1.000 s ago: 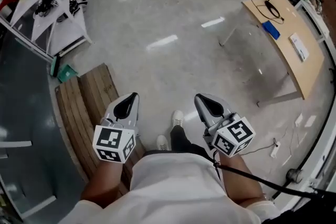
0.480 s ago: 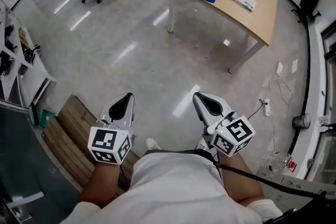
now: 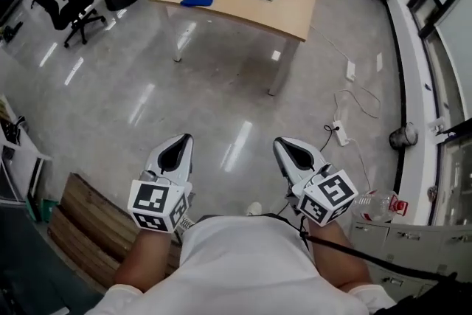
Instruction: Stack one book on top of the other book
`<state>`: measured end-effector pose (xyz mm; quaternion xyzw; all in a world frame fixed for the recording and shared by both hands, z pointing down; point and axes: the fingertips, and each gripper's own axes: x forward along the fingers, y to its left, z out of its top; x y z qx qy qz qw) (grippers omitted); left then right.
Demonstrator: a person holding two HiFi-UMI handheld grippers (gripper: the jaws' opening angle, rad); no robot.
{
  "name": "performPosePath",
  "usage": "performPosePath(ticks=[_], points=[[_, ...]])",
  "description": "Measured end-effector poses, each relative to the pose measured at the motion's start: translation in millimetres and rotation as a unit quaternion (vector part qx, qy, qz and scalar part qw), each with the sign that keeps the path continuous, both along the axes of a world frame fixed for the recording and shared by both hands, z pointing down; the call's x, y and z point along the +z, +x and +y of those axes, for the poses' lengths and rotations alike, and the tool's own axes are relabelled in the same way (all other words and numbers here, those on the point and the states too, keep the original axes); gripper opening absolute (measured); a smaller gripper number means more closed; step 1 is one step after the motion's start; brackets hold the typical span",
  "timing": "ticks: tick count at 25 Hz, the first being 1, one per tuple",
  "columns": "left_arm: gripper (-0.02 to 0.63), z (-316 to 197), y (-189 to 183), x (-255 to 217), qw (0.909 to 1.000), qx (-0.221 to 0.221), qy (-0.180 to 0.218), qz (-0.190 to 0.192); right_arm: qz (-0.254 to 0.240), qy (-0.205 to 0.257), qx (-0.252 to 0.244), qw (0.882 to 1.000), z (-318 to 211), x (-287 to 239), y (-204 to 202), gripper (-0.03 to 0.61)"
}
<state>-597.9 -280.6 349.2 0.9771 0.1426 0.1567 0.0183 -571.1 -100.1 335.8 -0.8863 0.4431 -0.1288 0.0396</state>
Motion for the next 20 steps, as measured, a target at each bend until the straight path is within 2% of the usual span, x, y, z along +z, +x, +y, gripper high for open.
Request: performPosePath(ticks=[5,13,20], points=[[0.008,97.9,35.7,7.9,0.9971,0.049,-0.054,-0.021,-0.005,-0.007,0.047,0.999,95.8,6.7,15.8,0.002],[0.008,202.2,75.7,15.5,0.9892,0.141,0.0,-0.04,-0.026,0.018,0.147,0.989,205.9,23.8,34.8,0.002],[0.008,274.3,137.5,32.4,0.9763,0.206,0.004,-0.065,-0.042,0.022,0.196,0.979,259.2,32.2,70.3,0.002]])
